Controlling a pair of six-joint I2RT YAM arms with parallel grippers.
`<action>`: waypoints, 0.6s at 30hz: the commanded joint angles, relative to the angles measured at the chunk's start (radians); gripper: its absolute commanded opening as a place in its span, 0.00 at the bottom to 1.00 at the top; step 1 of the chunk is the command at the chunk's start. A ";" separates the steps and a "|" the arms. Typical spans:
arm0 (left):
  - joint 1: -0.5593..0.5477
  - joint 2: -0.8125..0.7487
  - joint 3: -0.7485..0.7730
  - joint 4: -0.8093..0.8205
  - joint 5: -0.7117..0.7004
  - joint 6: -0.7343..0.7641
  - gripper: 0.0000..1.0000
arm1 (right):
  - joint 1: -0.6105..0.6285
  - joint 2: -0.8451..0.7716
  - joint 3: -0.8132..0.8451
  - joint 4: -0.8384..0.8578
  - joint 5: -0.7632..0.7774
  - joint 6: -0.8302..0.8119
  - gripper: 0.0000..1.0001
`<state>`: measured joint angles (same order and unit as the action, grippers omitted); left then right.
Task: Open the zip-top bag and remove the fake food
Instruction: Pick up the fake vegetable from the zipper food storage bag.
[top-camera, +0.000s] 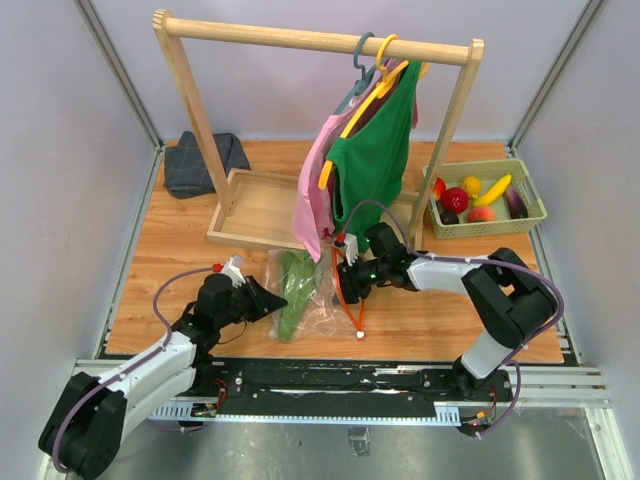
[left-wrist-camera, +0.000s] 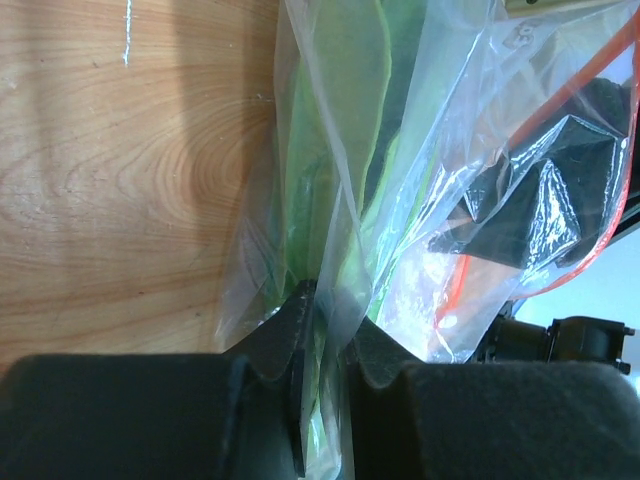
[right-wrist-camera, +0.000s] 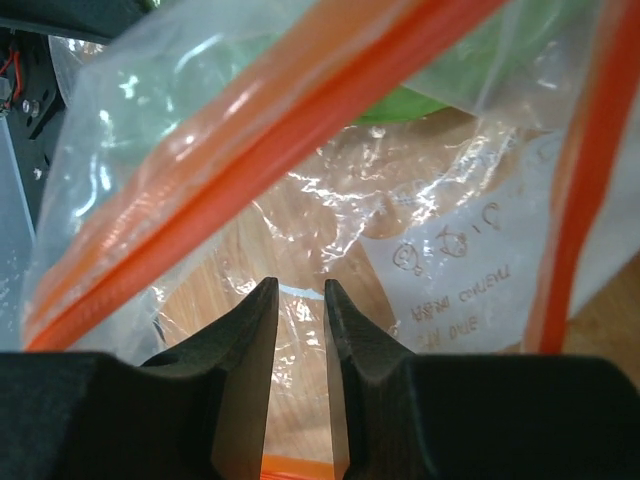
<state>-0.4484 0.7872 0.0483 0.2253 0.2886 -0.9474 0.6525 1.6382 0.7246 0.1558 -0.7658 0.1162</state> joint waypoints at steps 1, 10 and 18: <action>-0.003 0.057 -0.003 0.024 0.025 0.021 0.14 | 0.007 0.011 -0.015 0.042 0.003 0.036 0.24; -0.006 0.134 -0.007 0.069 0.020 0.035 0.12 | 0.025 0.068 -0.003 0.057 0.007 0.092 0.01; -0.057 0.207 0.007 0.148 0.013 0.008 0.12 | 0.024 0.103 0.011 0.114 -0.068 0.188 0.06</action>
<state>-0.4702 0.9497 0.0509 0.3954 0.3119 -0.9489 0.6628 1.7199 0.7212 0.2218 -0.7803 0.2375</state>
